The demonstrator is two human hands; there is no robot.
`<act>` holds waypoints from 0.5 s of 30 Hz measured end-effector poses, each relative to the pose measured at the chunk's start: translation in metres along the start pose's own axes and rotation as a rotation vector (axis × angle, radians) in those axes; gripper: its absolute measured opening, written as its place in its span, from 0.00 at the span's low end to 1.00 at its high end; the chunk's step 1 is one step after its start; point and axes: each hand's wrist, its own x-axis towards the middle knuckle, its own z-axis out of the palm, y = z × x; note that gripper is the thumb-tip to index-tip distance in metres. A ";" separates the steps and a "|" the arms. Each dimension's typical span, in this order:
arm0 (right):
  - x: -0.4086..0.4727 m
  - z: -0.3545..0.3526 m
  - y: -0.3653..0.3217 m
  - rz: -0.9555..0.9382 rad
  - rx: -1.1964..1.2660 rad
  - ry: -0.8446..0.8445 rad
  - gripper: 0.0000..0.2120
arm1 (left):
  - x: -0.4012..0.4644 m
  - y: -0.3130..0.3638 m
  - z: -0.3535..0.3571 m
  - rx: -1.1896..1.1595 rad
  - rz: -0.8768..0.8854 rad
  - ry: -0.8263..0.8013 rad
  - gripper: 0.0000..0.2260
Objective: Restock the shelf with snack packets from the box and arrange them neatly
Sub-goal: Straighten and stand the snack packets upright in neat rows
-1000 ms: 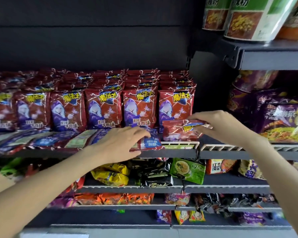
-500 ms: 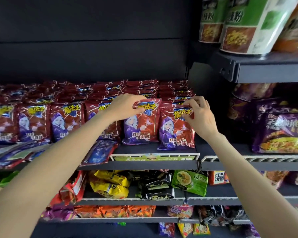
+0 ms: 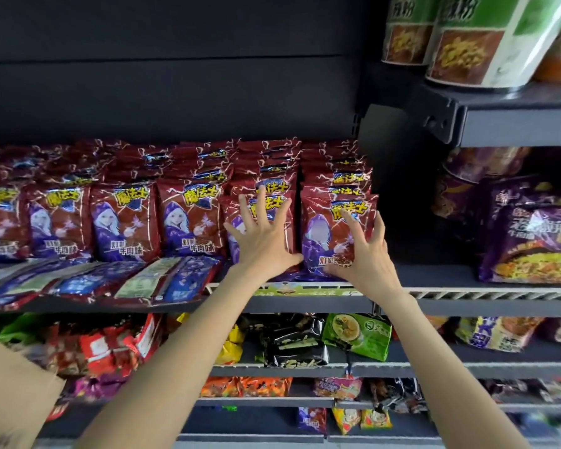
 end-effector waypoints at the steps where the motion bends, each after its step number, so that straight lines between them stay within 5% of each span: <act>1: 0.002 0.001 0.001 -0.014 0.011 0.027 0.49 | -0.003 0.002 0.004 0.005 -0.012 0.015 0.49; 7: 0.011 0.006 0.003 -0.042 0.085 0.121 0.47 | -0.014 -0.016 0.028 -0.128 -0.211 0.118 0.51; 15: 0.012 0.009 -0.001 -0.030 0.062 0.031 0.55 | 0.001 -0.018 0.036 -0.164 -0.054 0.229 0.51</act>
